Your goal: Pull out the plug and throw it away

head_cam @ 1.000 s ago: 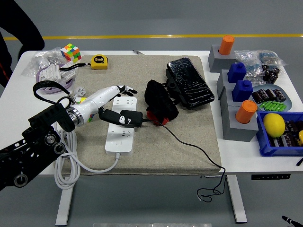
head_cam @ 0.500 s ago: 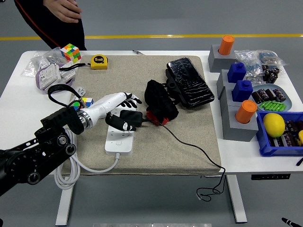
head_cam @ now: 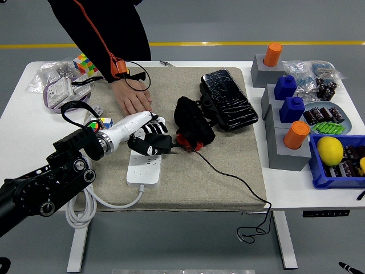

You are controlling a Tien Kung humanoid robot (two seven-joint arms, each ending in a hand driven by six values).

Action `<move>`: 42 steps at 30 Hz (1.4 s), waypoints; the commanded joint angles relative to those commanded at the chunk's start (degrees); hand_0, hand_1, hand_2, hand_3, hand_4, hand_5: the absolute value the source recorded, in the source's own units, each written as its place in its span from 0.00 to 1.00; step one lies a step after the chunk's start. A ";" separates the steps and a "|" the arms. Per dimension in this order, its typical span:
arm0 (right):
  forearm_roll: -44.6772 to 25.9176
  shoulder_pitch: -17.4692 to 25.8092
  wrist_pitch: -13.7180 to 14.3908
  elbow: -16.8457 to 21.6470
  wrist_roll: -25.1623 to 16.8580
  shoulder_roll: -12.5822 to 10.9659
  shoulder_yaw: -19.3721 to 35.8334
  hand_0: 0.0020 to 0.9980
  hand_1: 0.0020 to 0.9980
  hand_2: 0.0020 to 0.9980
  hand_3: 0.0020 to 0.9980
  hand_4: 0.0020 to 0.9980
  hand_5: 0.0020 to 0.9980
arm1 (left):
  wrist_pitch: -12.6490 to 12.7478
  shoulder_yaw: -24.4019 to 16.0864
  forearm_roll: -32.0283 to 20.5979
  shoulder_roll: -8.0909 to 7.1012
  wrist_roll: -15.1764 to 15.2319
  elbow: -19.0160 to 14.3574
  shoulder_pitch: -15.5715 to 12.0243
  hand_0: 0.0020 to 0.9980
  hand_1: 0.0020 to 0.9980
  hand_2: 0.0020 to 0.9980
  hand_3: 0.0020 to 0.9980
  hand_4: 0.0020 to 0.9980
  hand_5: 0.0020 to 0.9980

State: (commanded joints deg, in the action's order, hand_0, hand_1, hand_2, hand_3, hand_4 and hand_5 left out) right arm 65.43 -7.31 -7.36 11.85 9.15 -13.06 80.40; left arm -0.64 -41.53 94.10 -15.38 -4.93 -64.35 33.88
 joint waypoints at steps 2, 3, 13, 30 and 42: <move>-0.01 0.02 -0.01 0.00 0.00 0.02 -0.02 0.63 0.63 0.62 0.57 0.99 0.46 | -0.07 0.03 -0.21 0.04 -0.16 0.25 0.11 0.53 0.55 0.53 0.55 0.83 0.00; -0.02 0.03 -0.01 0.00 0.00 0.03 -0.02 0.63 0.63 0.62 0.57 0.99 0.46 | -0.13 0.05 -0.34 0.04 -0.29 0.33 0.16 0.53 0.55 0.53 0.55 0.83 0.00; -0.01 0.05 -0.03 0.00 0.00 0.06 -0.02 0.63 0.63 0.62 0.57 0.99 0.46 | 0.94 0.02 -1.41 0.17 1.39 0.26 0.38 0.37 0.40 0.46 0.53 0.71 0.00; 0.04 0.20 -0.05 0.03 0.00 0.06 0.10 0.63 0.63 0.62 0.57 0.99 0.46 | 2.74 -0.65 -2.41 -0.97 3.31 -10.28 -0.54 0.33 0.38 0.45 0.53 0.68 0.00; -0.13 0.01 -0.06 0.05 -0.02 0.02 -0.03 0.63 0.63 0.62 0.57 0.99 0.46 | 7.47 11.26 -11.44 1.02 9.52 -5.71 1.67 0.36 0.39 0.45 0.54 0.69 0.00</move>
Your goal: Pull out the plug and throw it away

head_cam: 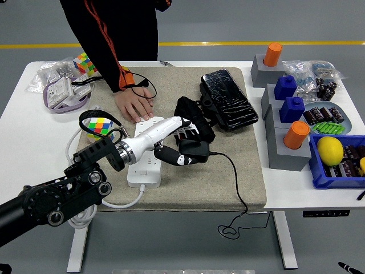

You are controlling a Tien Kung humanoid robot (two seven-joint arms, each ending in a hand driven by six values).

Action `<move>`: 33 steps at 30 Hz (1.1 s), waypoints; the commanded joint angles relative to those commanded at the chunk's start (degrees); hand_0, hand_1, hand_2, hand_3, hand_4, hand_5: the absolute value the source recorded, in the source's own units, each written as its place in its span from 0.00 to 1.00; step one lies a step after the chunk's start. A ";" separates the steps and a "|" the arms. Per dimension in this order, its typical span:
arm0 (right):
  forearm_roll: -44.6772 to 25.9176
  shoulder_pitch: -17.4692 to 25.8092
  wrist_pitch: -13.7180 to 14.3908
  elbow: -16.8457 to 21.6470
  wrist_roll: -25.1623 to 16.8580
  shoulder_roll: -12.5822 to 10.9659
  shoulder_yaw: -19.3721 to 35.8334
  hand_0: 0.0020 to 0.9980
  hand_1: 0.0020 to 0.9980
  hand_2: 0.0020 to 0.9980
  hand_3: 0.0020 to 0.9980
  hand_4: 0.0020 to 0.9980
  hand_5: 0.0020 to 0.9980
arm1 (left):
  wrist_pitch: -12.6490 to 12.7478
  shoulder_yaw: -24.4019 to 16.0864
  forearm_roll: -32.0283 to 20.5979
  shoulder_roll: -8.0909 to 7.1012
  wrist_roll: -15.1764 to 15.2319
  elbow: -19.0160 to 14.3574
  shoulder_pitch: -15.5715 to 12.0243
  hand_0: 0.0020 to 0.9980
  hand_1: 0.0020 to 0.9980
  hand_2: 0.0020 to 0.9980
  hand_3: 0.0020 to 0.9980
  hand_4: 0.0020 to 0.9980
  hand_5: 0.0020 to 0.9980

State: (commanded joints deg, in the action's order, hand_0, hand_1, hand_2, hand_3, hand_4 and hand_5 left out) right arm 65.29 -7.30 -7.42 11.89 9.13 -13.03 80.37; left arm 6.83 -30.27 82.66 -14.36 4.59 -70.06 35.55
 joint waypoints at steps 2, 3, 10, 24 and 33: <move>0.06 0.02 -0.02 -0.07 0.03 -0.04 -0.02 0.63 0.63 0.62 0.57 0.99 0.46 | 0.04 1.72 -0.98 0.45 0.36 1.35 0.75 0.36 0.39 0.45 0.54 0.69 0.00; 0.05 0.02 -0.02 -0.07 0.02 -0.05 -0.06 0.63 0.63 0.62 0.57 0.99 0.46 | 0.07 2.29 -1.33 0.63 0.56 1.86 0.99 0.36 0.39 0.45 0.54 0.69 0.00; -0.10 -0.02 -0.03 -0.02 -0.01 0.02 -0.34 0.63 0.63 0.62 0.57 0.99 0.46 | 0.24 4.89 -2.68 1.53 1.09 4.14 1.81 0.43 0.43 0.48 0.53 0.70 0.00; -0.13 -0.08 0.00 0.04 -0.05 0.01 -0.23 0.63 0.63 0.62 0.57 0.99 0.45 | -1.88 3.48 1.96 1.25 -1.06 5.14 0.81 1.00 1.00 1.00 1.00 1.00 0.32; 0.23 0.10 -0.01 0.10 -0.07 0.02 0.18 0.63 0.63 0.62 0.57 0.99 0.45 | -0.30 -4.54 3.12 -1.44 1.12 -2.10 -3.65 1.00 1.00 1.00 1.00 1.00 0.58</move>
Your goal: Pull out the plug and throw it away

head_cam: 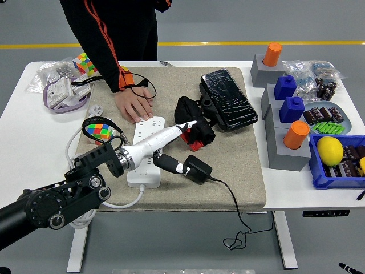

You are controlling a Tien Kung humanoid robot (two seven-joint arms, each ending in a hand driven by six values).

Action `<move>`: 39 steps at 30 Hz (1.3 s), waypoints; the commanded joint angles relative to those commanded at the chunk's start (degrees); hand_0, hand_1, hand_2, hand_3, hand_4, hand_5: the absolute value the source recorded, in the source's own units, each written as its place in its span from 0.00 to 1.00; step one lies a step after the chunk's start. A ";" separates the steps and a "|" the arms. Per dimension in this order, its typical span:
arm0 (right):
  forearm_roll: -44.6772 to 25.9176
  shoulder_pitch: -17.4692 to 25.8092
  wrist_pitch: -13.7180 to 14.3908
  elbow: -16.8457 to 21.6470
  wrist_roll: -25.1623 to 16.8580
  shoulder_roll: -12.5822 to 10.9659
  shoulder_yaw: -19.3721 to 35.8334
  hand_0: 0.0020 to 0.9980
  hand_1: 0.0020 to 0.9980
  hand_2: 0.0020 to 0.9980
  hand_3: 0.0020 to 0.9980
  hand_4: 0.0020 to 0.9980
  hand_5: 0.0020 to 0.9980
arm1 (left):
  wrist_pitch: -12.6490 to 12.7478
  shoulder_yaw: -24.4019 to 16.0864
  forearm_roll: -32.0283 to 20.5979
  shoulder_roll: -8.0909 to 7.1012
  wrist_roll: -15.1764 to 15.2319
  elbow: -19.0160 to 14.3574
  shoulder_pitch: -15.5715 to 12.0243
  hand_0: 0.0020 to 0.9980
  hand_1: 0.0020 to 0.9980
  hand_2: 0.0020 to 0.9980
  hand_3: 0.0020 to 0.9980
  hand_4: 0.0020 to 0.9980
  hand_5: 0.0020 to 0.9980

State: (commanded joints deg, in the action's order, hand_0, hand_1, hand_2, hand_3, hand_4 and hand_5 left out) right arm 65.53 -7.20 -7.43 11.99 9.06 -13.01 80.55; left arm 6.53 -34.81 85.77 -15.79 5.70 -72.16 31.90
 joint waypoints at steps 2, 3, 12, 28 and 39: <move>0.16 0.09 -0.01 0.00 0.01 0.01 0.20 0.63 0.63 0.62 0.57 0.99 0.45 | 1.79 -2.97 -0.40 -1.61 1.00 -3.76 -2.32 1.00 1.00 1.00 1.00 1.00 0.58; 0.20 0.15 -0.01 -0.01 0.02 0.01 0.25 0.63 0.63 0.62 0.57 0.99 0.45 | 2.23 -4.18 -0.78 -2.22 1.21 -5.58 -3.24 1.00 1.00 1.00 1.00 1.00 0.57; 0.60 0.30 -0.04 0.03 0.01 0.08 1.24 0.63 0.63 0.62 0.57 0.99 0.45 | -1.40 -14.96 -1.89 -9.87 -3.04 -17.18 -13.49 0.39 0.50 0.45 0.87 1.00 0.29; 0.66 0.06 0.04 0.09 0.06 -0.11 0.94 0.63 0.63 0.62 0.57 0.99 0.45 | -17.63 -19.67 -2.69 -13.48 -25.01 -23.43 -19.91 0.08 0.07 0.13 0.71 0.56 0.00; 0.56 0.00 -0.01 -0.03 0.13 -0.06 0.52 0.63 0.63 0.62 0.57 0.99 0.45 | -19.44 -18.03 -3.19 -13.86 -28.77 -23.07 -19.14 0.08 0.06 0.13 0.84 0.62 0.00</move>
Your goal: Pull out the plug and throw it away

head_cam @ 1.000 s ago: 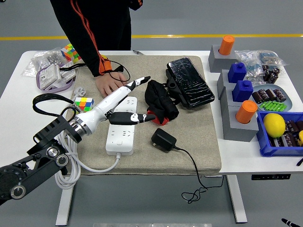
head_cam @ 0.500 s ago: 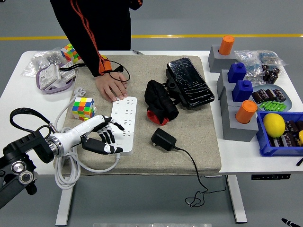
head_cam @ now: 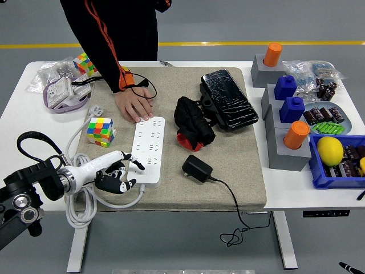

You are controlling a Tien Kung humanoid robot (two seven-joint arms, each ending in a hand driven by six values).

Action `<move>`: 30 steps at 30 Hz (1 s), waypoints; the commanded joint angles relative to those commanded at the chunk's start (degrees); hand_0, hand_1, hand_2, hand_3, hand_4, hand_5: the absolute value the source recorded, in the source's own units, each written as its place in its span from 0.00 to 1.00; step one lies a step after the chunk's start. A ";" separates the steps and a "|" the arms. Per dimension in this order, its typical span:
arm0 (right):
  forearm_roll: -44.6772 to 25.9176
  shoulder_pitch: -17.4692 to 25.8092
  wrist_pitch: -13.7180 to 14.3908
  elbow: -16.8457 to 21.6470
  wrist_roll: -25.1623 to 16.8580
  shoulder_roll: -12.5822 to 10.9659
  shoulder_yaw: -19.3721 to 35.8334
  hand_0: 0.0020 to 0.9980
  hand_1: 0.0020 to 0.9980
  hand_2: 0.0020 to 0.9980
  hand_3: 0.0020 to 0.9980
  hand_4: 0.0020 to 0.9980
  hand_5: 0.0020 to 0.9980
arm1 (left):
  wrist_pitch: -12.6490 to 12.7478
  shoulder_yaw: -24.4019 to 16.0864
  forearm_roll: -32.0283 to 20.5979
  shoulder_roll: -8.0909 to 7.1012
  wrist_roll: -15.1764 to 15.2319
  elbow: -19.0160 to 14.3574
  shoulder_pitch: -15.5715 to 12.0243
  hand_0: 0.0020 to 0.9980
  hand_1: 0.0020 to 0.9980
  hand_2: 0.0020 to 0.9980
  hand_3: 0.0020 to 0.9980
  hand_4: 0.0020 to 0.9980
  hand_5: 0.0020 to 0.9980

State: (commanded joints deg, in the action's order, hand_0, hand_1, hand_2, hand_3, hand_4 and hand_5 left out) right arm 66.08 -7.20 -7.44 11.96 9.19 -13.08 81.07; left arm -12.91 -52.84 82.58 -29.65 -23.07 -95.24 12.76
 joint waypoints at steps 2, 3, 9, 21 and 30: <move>-0.03 0.04 0.01 0.01 0.00 -0.01 -0.05 0.63 0.63 0.62 0.57 0.99 0.45 | -0.30 0.18 -0.16 -0.01 -0.45 -0.03 0.00 0.08 0.06 0.13 0.84 0.62 0.00; -0.03 0.05 0.02 0.03 -0.01 -0.01 -0.02 0.63 0.63 0.62 0.57 0.99 0.45 | -0.33 0.30 -0.27 -0.03 -0.45 -0.07 0.01 0.08 0.06 0.13 0.84 0.62 0.00; 0.06 0.16 0.03 0.03 -0.01 0.05 0.14 0.63 0.63 0.62 0.57 0.99 0.45 | 0.04 0.43 -0.32 0.09 0.00 0.01 0.07 0.07 0.06 0.13 0.86 0.61 0.00; 0.21 0.20 0.02 0.03 -0.01 0.23 0.75 0.63 0.63 0.62 0.57 0.99 0.45 | -1.12 0.88 -0.74 0.11 -1.54 0.59 0.04 0.07 0.06 0.13 0.85 0.60 0.00; 0.12 0.20 0.07 0.10 -0.06 0.37 0.61 0.63 0.63 0.62 0.57 0.99 0.45 | -1.01 2.55 -1.18 0.25 -1.23 2.54 0.47 0.07 0.06 0.13 0.84 0.60 0.00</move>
State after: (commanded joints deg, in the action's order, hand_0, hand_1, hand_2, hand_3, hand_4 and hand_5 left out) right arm 66.20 -7.00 -7.37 12.05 9.13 -12.71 81.69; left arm -13.91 -50.29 81.40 -29.40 -24.30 -92.70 13.23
